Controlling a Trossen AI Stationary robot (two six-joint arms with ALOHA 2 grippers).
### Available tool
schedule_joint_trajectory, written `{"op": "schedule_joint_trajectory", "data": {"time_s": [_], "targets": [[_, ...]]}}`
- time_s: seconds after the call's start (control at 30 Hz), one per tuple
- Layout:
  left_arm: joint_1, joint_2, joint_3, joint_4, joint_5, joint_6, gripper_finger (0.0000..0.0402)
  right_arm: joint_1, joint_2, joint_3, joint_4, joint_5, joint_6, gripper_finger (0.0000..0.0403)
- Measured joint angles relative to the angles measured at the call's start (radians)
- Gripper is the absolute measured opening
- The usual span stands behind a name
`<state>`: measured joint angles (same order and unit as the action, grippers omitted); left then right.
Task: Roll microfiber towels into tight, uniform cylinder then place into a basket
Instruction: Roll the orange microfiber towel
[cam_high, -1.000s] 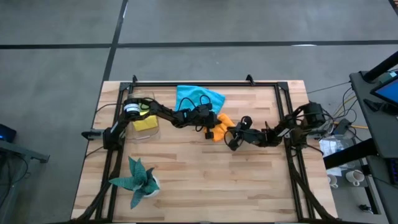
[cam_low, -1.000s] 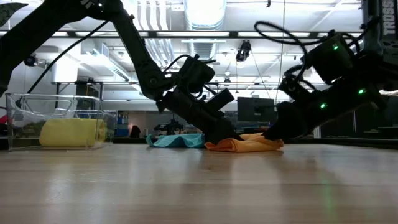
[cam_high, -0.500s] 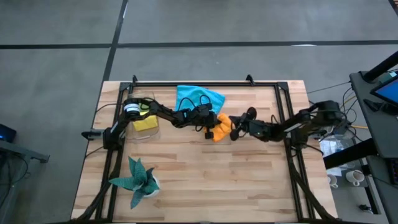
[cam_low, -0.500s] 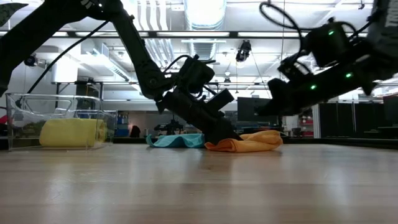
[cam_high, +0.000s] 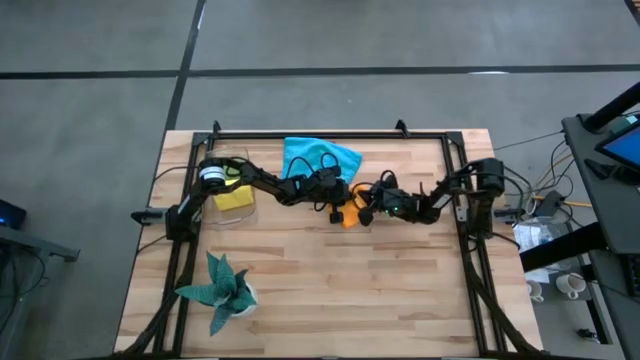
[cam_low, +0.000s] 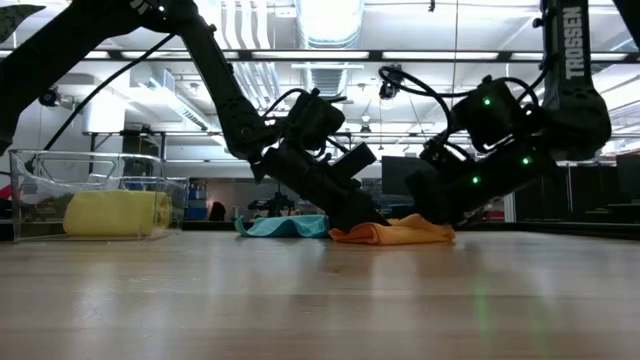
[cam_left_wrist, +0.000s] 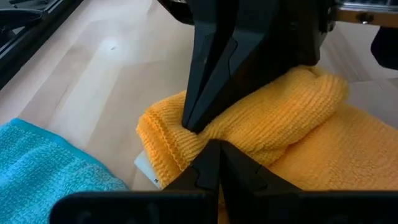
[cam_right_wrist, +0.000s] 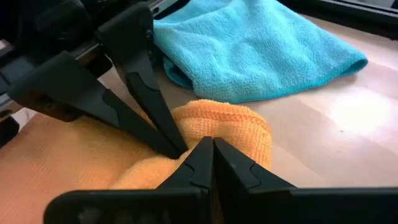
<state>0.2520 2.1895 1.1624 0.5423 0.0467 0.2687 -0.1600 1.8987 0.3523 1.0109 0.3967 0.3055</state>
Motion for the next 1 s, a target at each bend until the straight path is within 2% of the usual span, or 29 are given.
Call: {"op": "schedule_joint_trajectory", "data": {"time_s": [0.13, 0.4, 0.53, 0.7, 1.0], "targets": [[0.000, 0.000, 0.000, 0.000, 0.000, 0.000, 0.0000, 0.000, -0.008, -0.024, 0.044, -0.004, 0.000, 0.0008], [0.000, 0.000, 0.000, 0.000, 0.000, 0.000, 0.0000, -0.007, -0.233, -0.046, 0.023, -0.012, -0.094, 0.0008], [0.000, 0.000, 0.000, 0.002, 0.002, 0.000, 0.0000, -0.028, -0.261, -0.047, 0.007, -0.011, -0.095, 0.0008], [0.000, 0.000, -0.001, 0.003, 0.001, 0.000, 0.0000, -0.065, -0.195, -0.040, 0.008, -0.051, -0.049, 0.0008], [0.000, 0.000, -0.001, 0.002, 0.001, 0.000, 0.0000, -0.097, 0.017, 0.042, 0.036, -0.118, 0.013, 0.0008]]}}
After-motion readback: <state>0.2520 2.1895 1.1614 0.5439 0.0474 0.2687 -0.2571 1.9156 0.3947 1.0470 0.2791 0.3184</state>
